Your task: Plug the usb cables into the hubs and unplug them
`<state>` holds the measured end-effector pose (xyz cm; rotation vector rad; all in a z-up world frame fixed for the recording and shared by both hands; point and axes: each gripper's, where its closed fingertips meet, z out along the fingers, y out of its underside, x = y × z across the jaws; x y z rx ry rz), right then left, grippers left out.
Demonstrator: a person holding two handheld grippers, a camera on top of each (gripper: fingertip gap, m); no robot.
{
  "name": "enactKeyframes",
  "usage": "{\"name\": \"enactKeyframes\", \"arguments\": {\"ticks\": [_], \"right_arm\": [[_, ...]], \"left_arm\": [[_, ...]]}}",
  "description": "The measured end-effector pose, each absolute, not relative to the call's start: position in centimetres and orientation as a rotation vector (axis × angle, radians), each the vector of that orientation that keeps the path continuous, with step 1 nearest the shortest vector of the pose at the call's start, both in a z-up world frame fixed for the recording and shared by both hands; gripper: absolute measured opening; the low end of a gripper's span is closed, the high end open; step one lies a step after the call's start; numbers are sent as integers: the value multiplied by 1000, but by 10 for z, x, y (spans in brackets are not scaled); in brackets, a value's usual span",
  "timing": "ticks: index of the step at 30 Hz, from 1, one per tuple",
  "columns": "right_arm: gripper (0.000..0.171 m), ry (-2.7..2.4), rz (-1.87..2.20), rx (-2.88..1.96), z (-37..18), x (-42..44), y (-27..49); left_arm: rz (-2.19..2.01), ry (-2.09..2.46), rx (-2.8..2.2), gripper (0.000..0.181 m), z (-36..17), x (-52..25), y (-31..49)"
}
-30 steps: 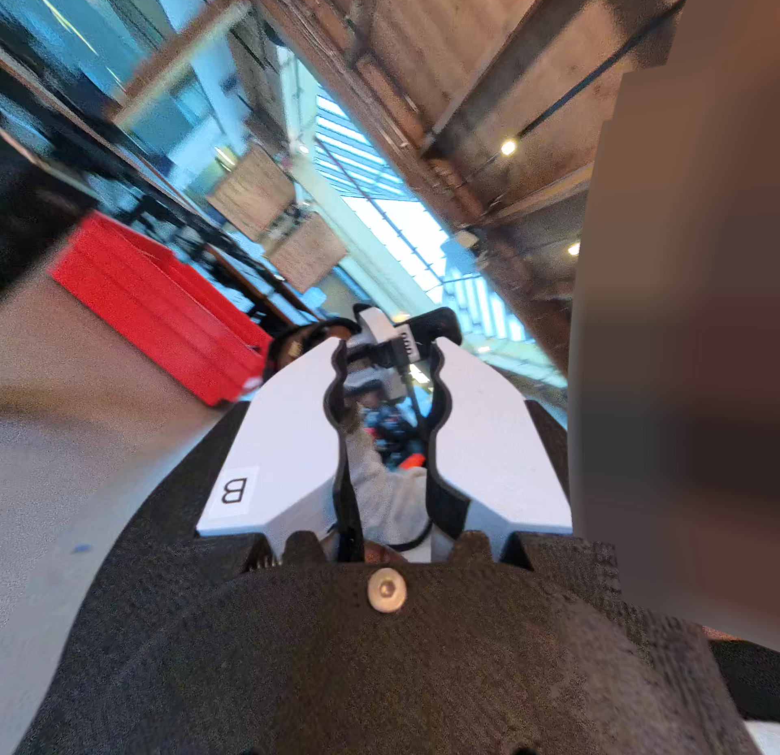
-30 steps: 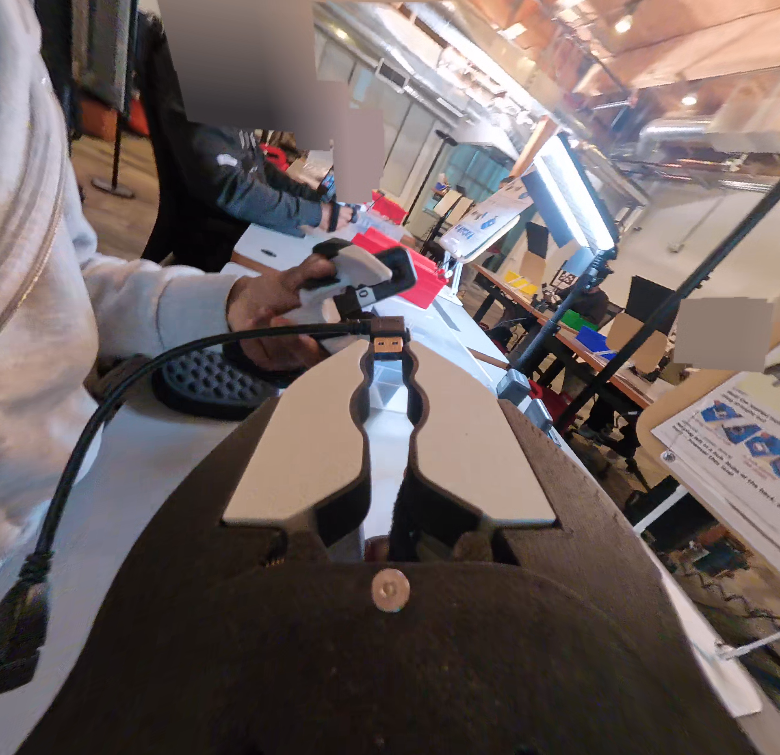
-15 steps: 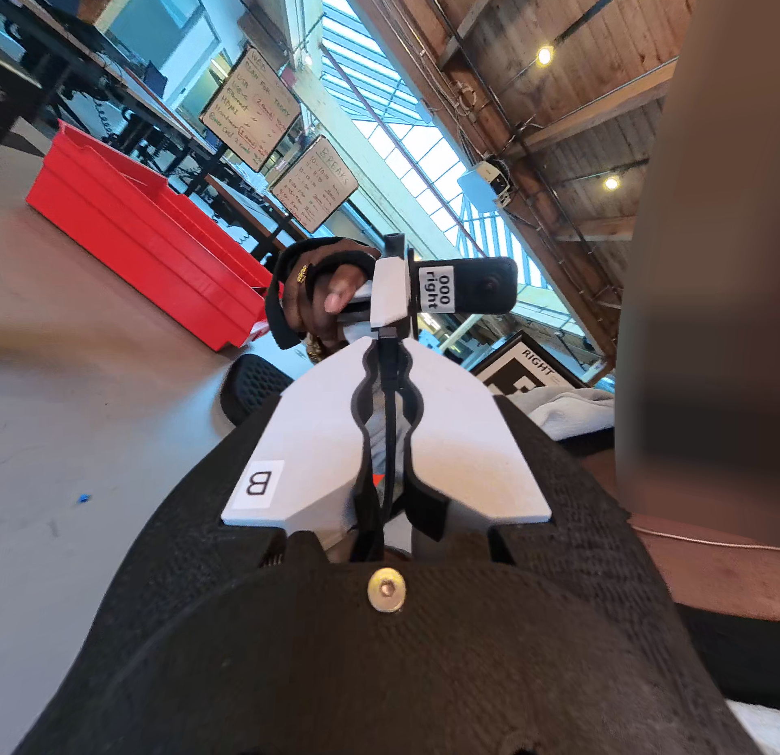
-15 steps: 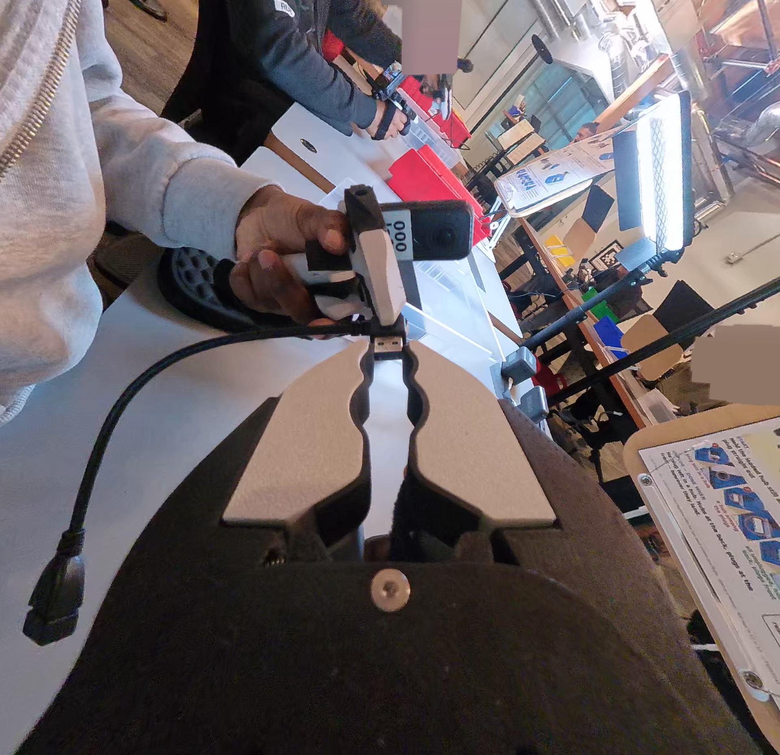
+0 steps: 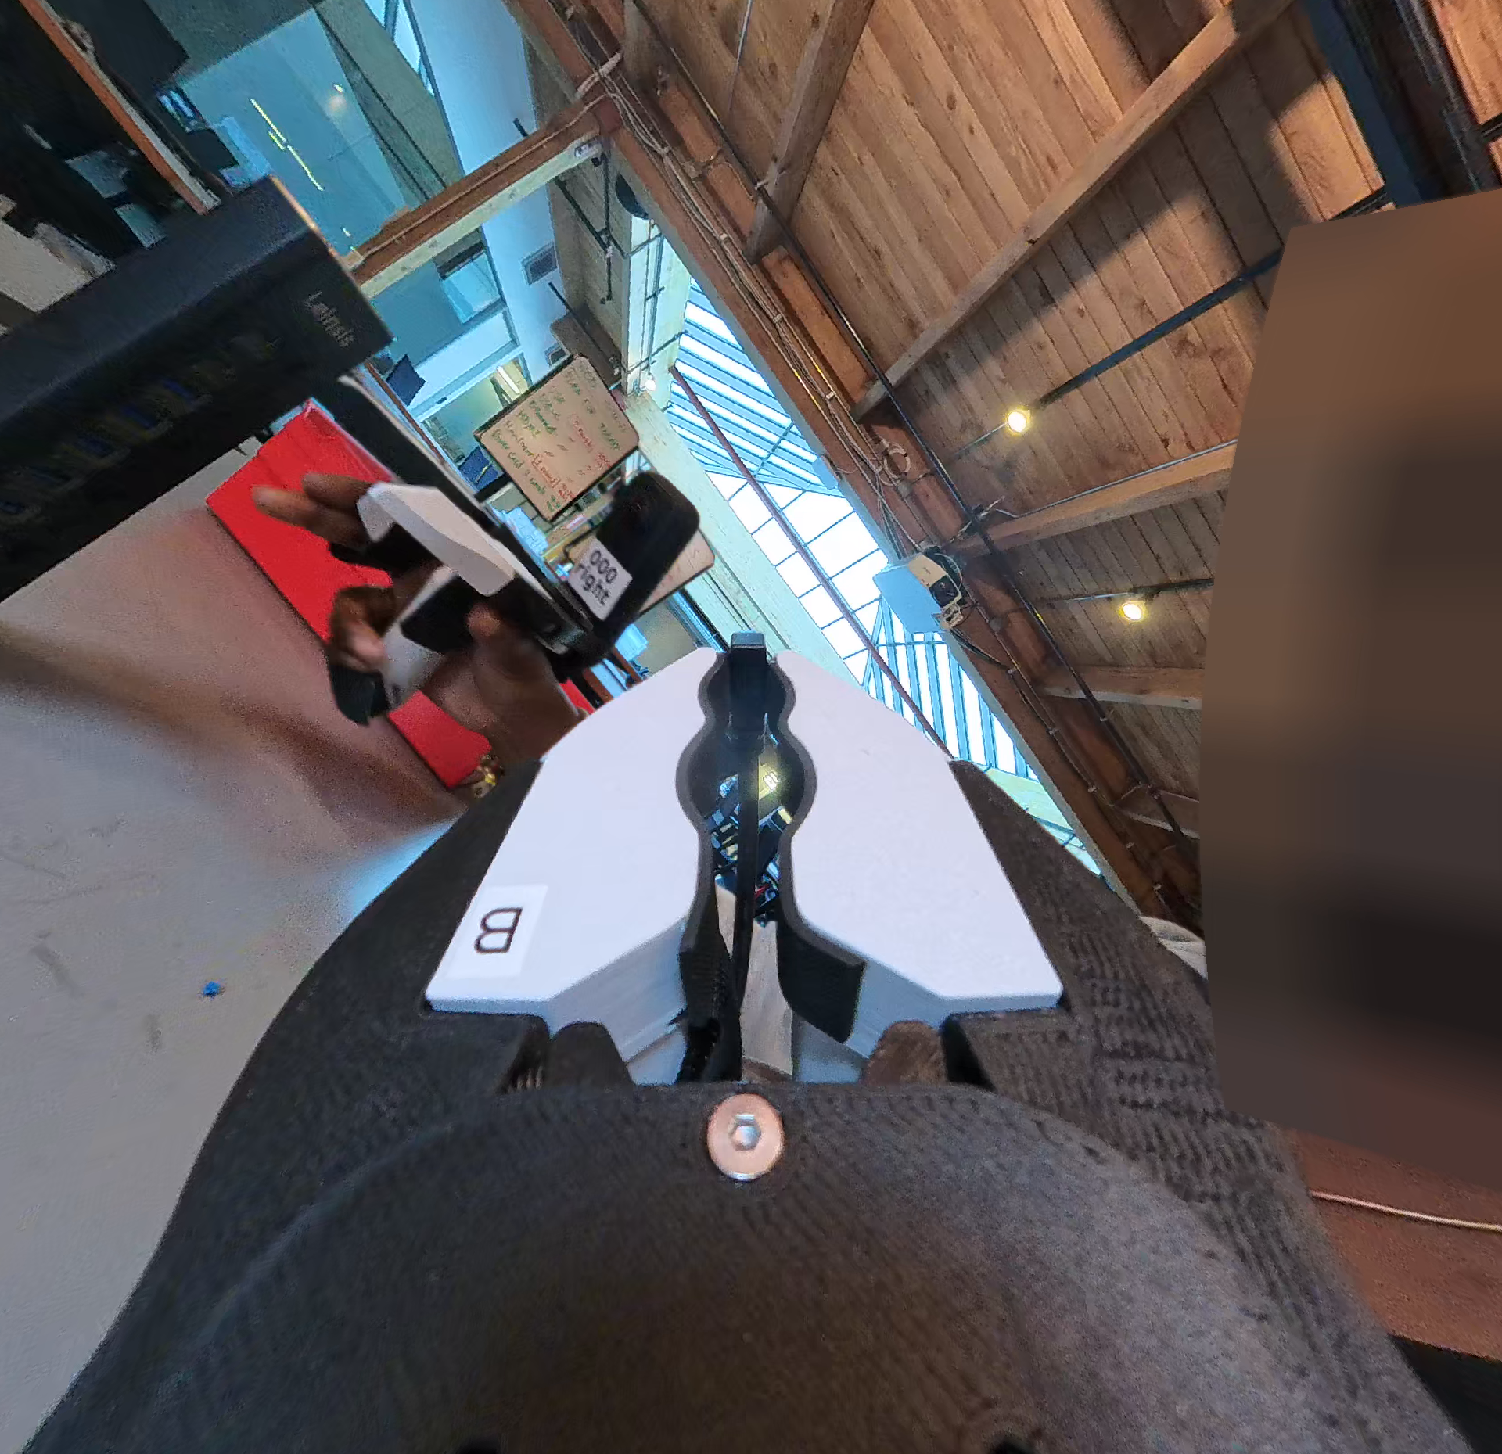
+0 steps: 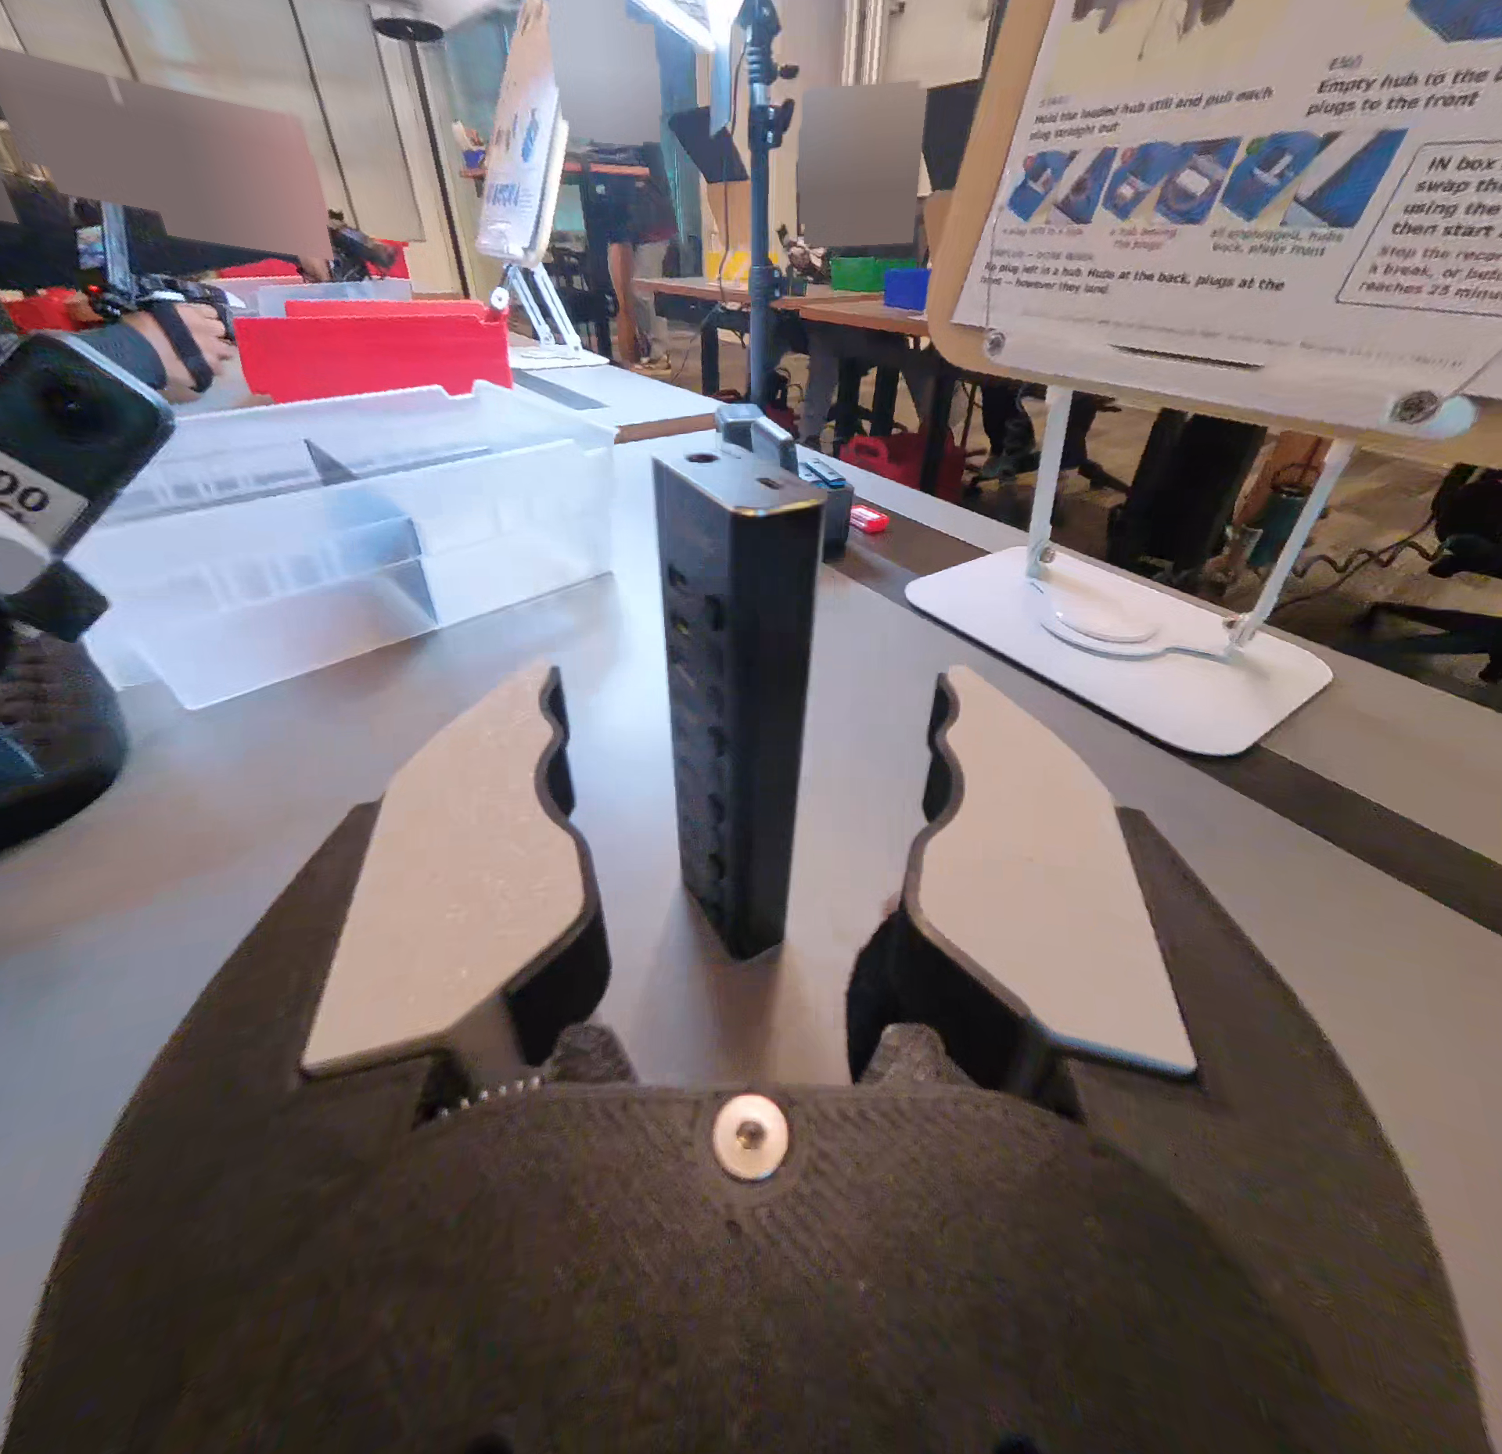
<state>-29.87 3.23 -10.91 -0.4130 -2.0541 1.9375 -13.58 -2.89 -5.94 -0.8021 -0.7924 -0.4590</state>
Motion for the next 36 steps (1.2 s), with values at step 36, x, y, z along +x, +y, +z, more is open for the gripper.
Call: {"name": "enactKeyframes", "arguments": {"ticks": [36], "right_arm": [[30,-1310,2394,-663,-43,-261,0]], "left_arm": [[93,-1043,-648,8,-67,-206,-27]]}}
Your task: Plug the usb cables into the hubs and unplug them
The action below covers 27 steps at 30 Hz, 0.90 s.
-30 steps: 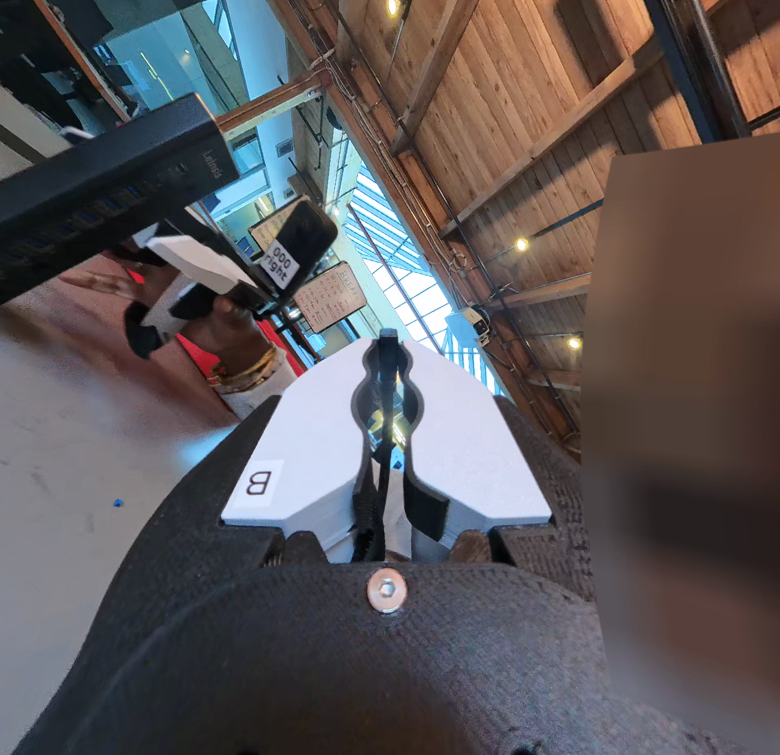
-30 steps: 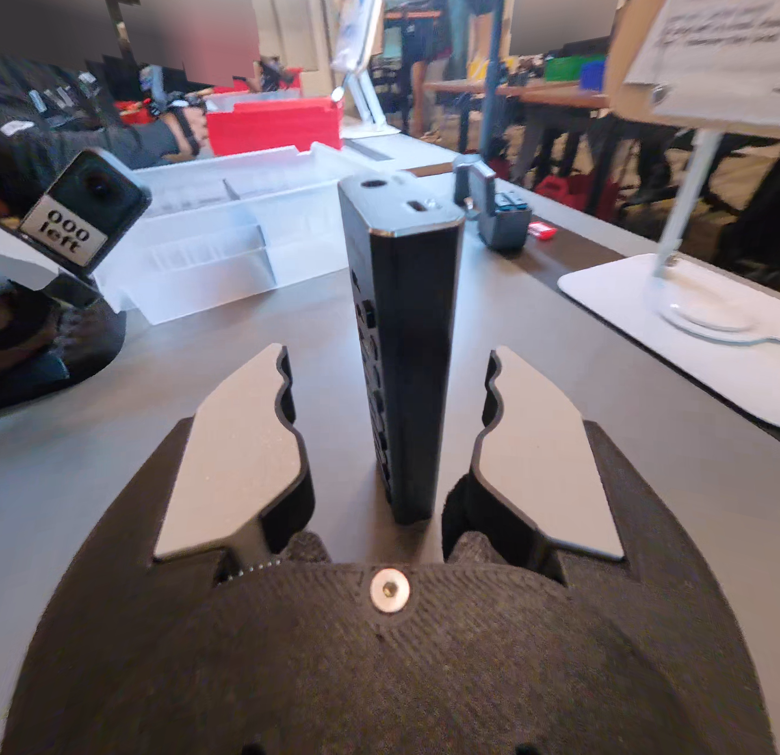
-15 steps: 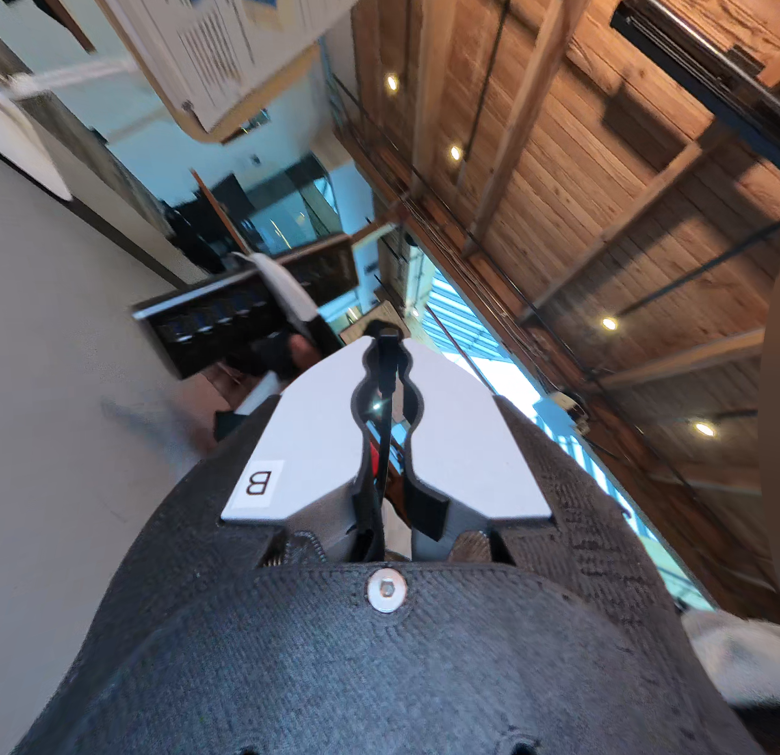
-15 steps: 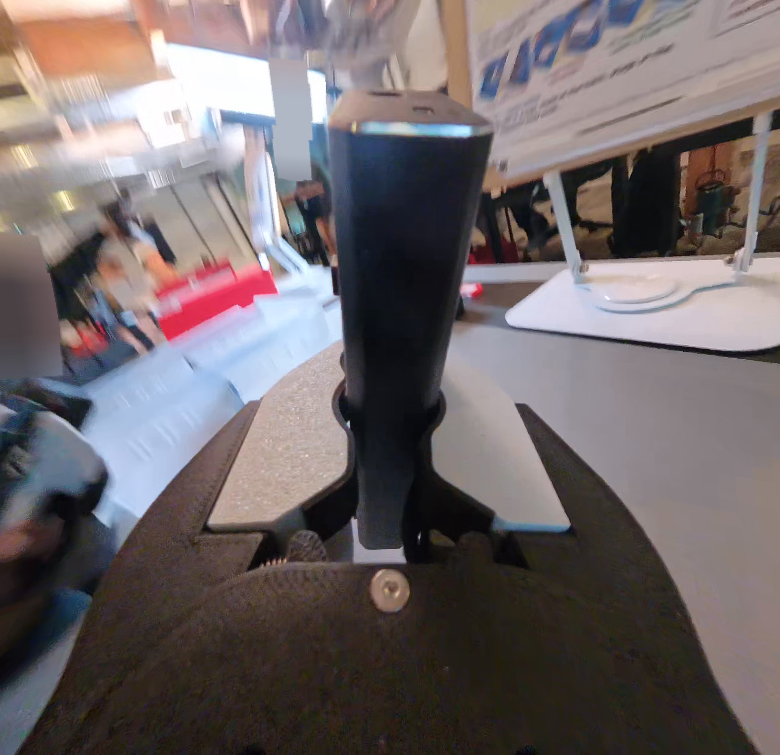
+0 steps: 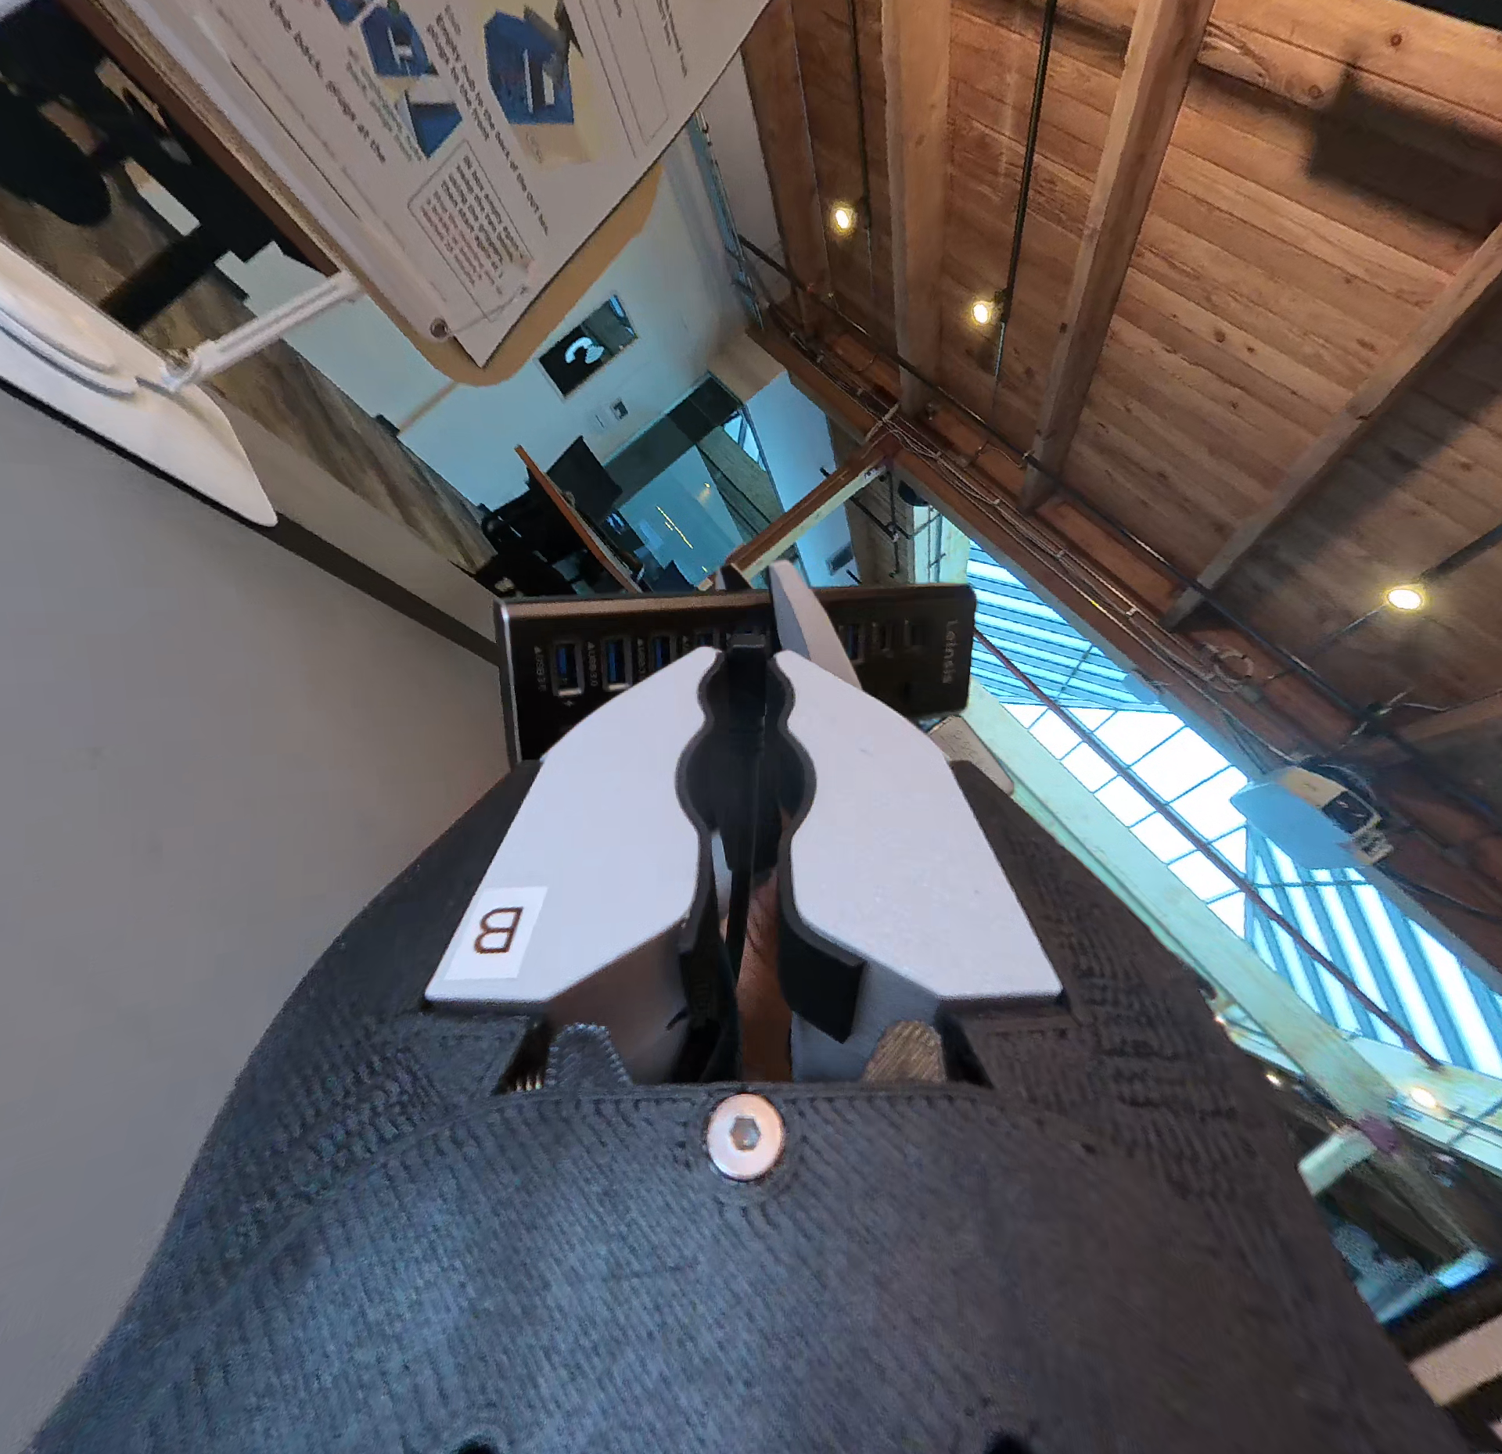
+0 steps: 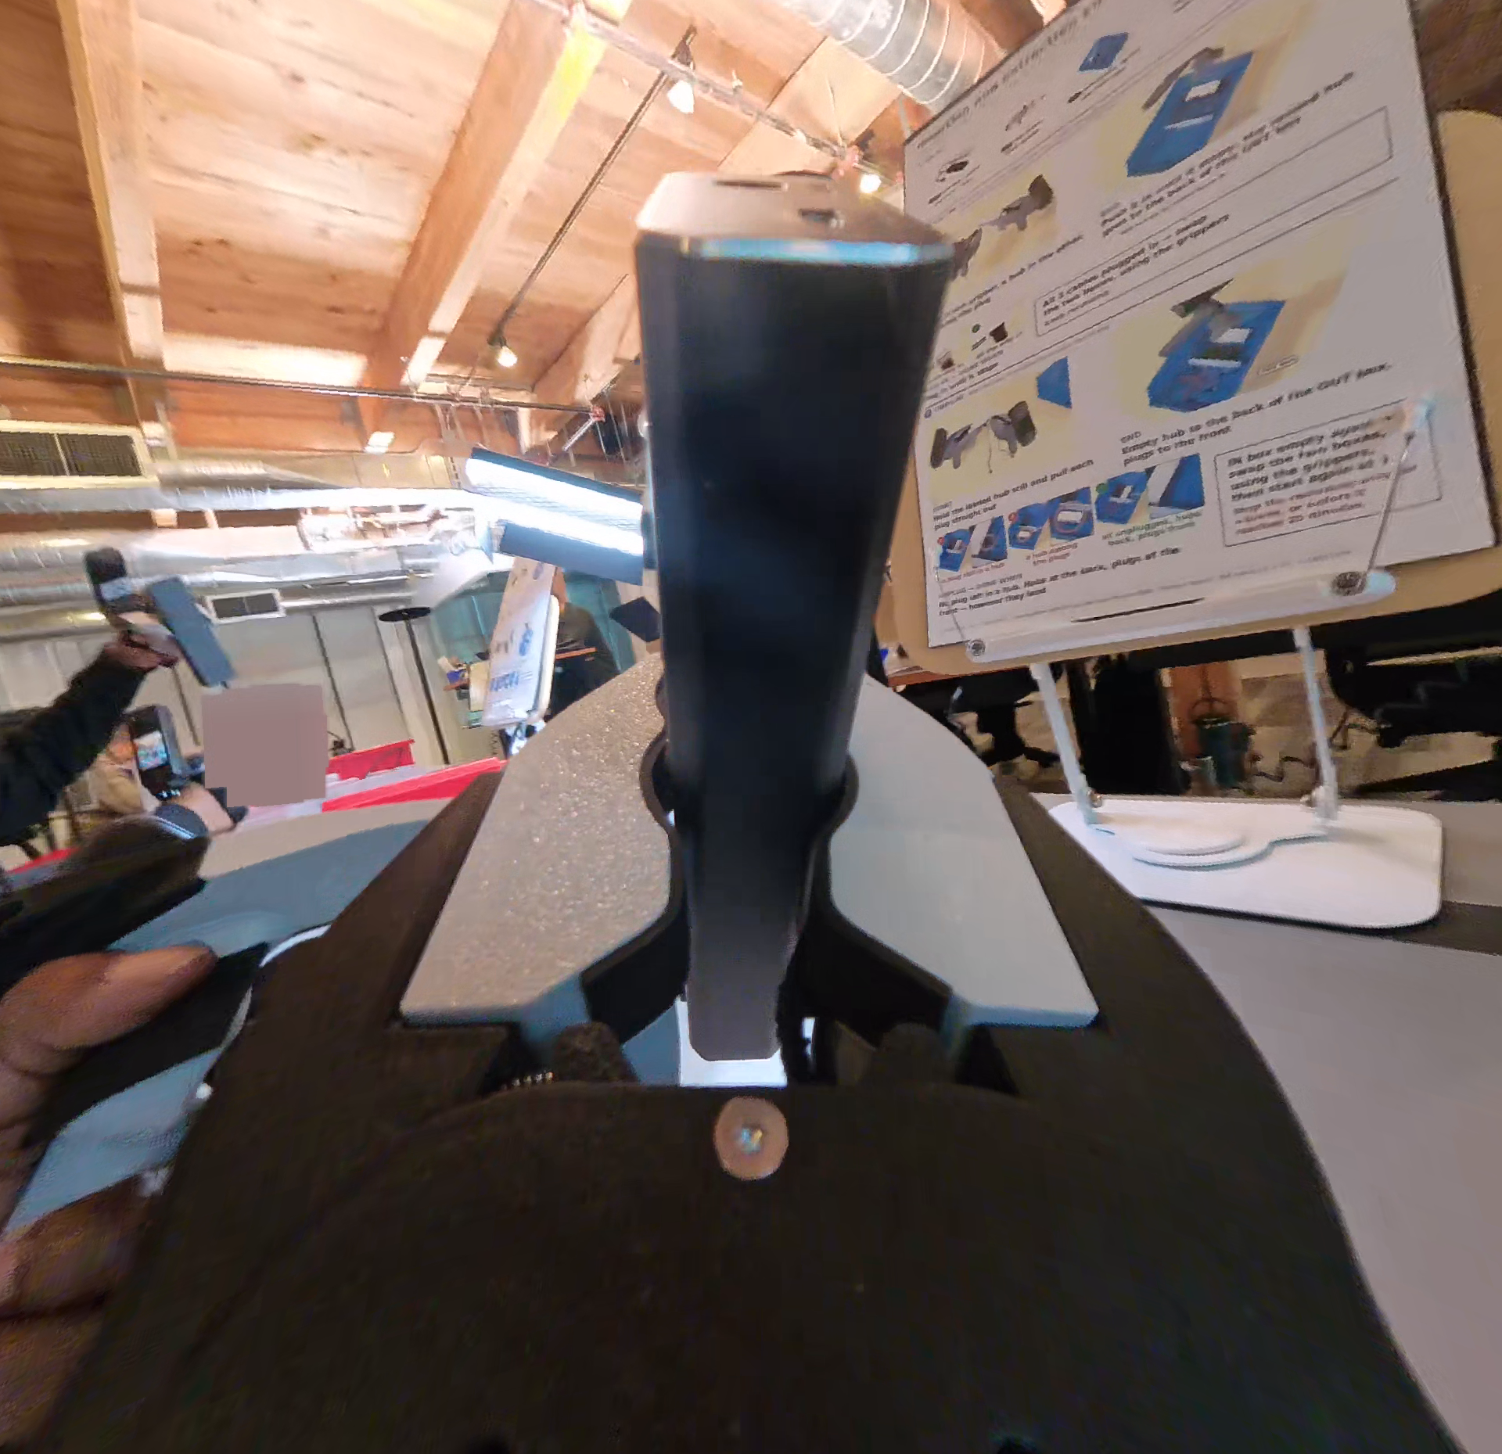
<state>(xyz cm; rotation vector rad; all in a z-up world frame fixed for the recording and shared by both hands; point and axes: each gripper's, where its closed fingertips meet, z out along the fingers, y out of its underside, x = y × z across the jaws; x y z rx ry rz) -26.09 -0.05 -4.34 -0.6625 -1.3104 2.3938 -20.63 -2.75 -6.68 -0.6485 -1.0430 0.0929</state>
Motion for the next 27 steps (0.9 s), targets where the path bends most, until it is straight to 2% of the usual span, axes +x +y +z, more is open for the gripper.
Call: {"name": "enactKeyframes", "arguments": {"ticks": [15,27], "right_arm": [[31,-1280,2302,-522,-41,-241,-11],[31,-1169,2386,-661,-35,-241,-4]], "left_arm": [[119,-1087,-608,9,-73,-214,-21],[218,-1051,-506,9,-66,-213,-19]]}}
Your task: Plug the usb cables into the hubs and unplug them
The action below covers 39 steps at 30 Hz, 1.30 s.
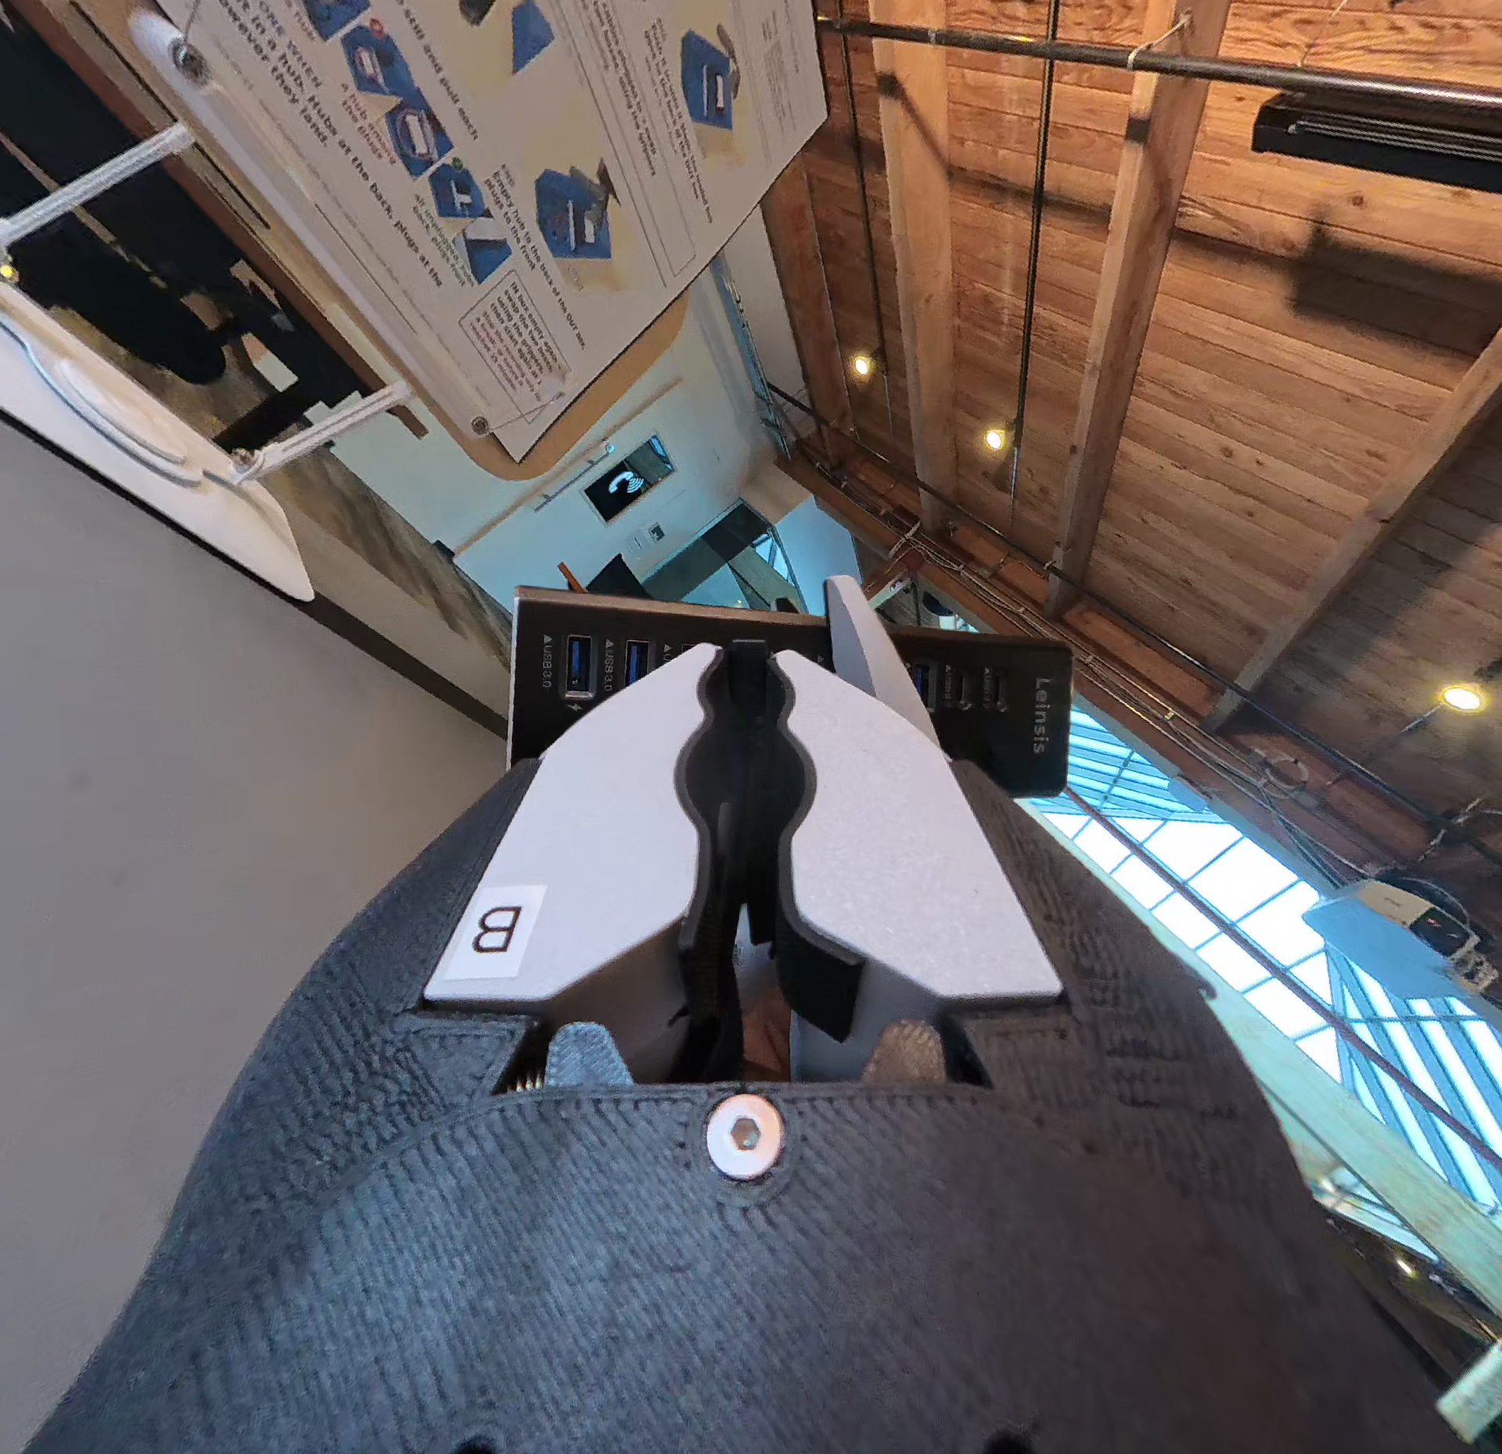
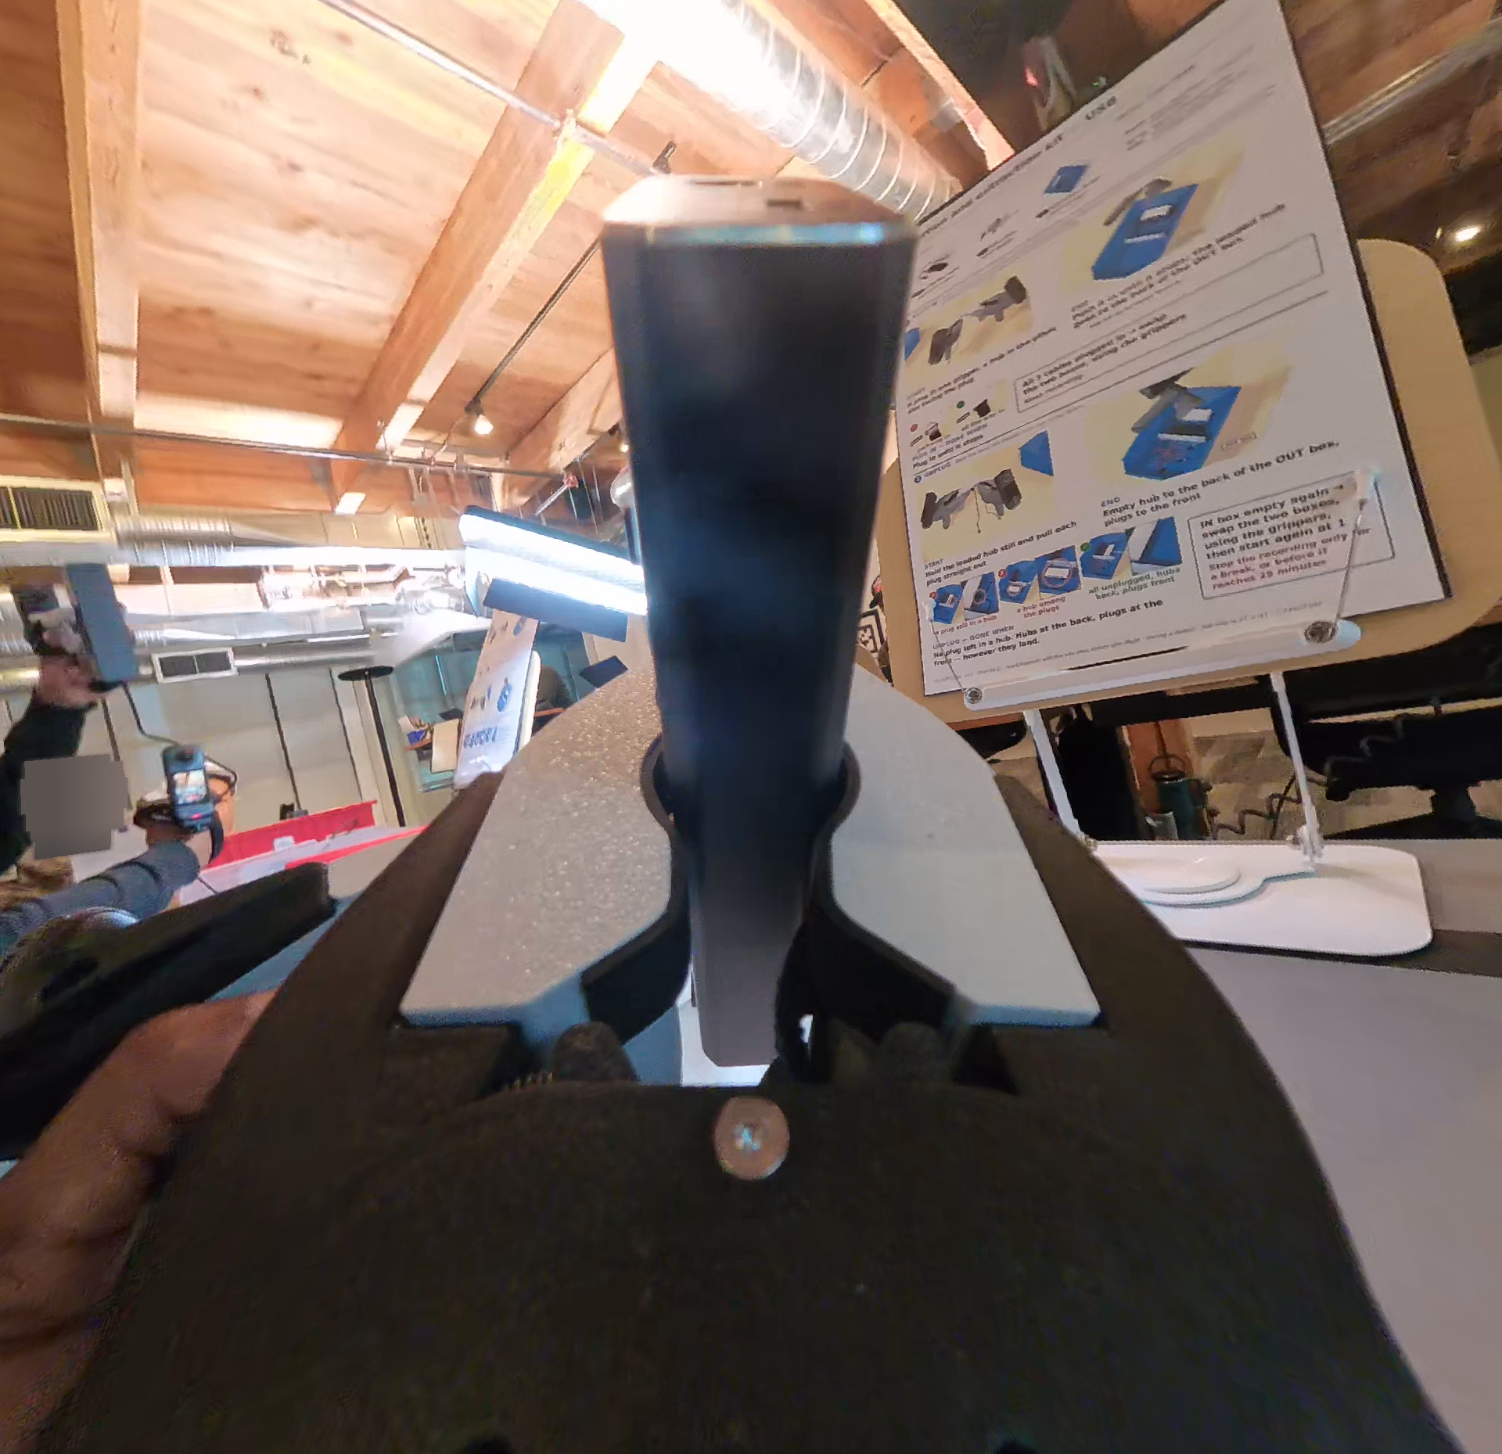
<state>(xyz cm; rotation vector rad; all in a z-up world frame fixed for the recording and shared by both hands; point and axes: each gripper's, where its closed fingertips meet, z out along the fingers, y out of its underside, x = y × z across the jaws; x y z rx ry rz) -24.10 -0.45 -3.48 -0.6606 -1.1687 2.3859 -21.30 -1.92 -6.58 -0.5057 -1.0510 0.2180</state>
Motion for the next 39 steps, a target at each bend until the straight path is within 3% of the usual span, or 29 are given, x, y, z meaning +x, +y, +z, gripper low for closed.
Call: {"name": "enactKeyframes", "arguments": {"ticks": [12,39], "right_arm": [[32,-1157,2117,-428,-28,-230,-15],[32,-1299,2048,-327,-29,-225,-22]], "left_arm": [[210,-1073,-472,11,-62,-215,-22],[194,-974,-581,10,-61,-218,-18]]}}
